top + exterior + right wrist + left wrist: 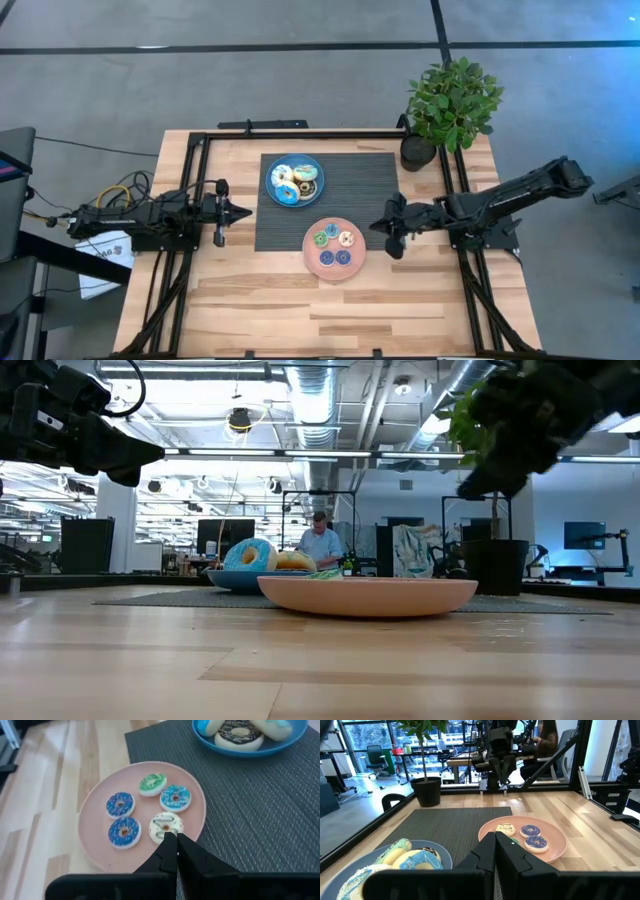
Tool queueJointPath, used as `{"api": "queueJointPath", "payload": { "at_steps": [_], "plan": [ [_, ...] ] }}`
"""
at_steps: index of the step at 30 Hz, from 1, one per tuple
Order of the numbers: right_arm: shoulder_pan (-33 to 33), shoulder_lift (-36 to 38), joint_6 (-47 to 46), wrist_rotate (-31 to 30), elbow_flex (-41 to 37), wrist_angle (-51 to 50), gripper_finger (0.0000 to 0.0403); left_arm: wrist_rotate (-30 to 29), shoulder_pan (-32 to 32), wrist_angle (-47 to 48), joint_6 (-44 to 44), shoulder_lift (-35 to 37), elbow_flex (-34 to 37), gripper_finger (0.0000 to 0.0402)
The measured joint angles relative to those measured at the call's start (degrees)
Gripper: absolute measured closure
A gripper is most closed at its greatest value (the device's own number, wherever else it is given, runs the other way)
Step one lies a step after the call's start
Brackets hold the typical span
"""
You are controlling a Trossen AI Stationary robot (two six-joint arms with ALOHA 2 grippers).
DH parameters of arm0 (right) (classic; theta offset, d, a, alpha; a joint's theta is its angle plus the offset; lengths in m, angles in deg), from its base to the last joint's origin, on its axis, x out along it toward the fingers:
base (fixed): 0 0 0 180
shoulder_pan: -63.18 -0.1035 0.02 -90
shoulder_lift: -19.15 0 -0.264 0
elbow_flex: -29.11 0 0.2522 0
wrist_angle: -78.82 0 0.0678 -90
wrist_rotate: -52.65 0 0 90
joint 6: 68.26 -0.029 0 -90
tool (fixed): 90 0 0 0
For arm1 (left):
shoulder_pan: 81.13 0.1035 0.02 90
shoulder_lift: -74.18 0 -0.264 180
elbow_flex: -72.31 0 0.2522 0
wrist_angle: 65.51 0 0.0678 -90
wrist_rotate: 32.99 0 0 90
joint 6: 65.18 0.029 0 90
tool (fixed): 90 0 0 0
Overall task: Pick & Place donuts
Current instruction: Return to Home Position
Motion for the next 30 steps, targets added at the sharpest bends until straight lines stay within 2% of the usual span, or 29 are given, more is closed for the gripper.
{"api": "queueJointPath", "payload": {
  "at_steps": [10,22,25,30],
  "plan": [
    [0.7,15.9,3.2,-2.8,-12.4,8.4,0.0403,0.0,0.0,0.0,0.0,0.0,0.0,0.0401],
    [5.3,35.9,4.6,-1.0,-22.8,9.1,0.0403,0.0,0.0,0.0,0.0,0.0,0.0,0.0401],
    [5.3,42.1,5.5,-1.0,-24.9,7.7,0.0403,0.0,0.0,0.0,0.0,0.0,0.0,0.0401],
    [5.3,53.1,6.1,-1.2,-25.3,-1.9,0.0403,0.0,0.0,0.0,0.0,0.0,0.0,0.0401]
  ]
}}
